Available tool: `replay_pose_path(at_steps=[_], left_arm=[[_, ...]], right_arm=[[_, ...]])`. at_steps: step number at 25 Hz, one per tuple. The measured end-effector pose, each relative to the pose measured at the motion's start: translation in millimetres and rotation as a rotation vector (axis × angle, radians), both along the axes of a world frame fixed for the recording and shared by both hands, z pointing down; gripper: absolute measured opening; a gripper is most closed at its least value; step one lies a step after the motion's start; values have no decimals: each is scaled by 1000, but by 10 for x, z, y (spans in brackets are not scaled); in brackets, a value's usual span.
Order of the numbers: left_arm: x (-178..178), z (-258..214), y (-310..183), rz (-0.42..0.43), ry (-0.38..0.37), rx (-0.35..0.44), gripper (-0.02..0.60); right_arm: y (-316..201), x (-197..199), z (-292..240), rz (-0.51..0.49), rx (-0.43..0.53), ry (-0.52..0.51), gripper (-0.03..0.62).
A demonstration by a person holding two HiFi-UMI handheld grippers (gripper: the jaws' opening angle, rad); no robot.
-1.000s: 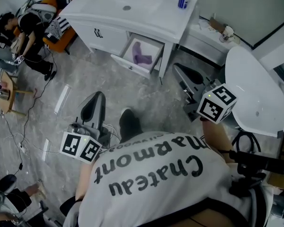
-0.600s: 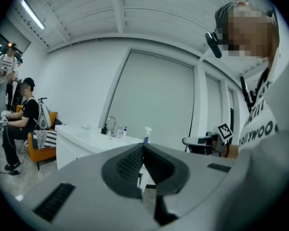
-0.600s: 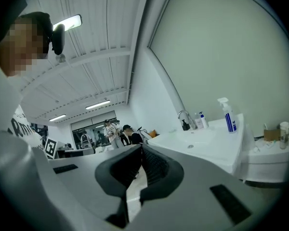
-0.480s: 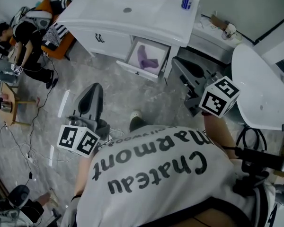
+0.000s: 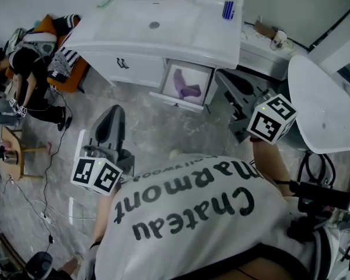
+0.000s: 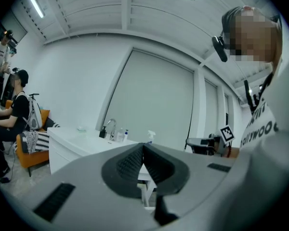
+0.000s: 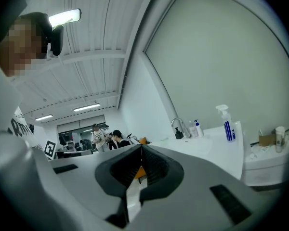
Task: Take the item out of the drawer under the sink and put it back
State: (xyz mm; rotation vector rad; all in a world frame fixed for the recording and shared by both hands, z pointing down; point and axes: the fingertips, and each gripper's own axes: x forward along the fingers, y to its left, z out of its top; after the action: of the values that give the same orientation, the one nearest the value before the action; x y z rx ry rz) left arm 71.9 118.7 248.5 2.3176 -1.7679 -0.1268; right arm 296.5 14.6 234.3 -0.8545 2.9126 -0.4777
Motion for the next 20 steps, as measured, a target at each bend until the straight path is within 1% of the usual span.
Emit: replay_pose_path(at_steps=[10, 16, 20], left_arm=[[-516, 80, -444, 65, 9, -9, 9], [-661, 147, -640, 112, 2, -18, 9], [-738, 212, -719, 126, 14, -29, 9]], right_arm=[[-283, -427, 139, 67, -22, 10, 11], [-387, -586, 241, 99, -43, 15, 11], [-407, -652, 302, 109, -54, 26, 11]])
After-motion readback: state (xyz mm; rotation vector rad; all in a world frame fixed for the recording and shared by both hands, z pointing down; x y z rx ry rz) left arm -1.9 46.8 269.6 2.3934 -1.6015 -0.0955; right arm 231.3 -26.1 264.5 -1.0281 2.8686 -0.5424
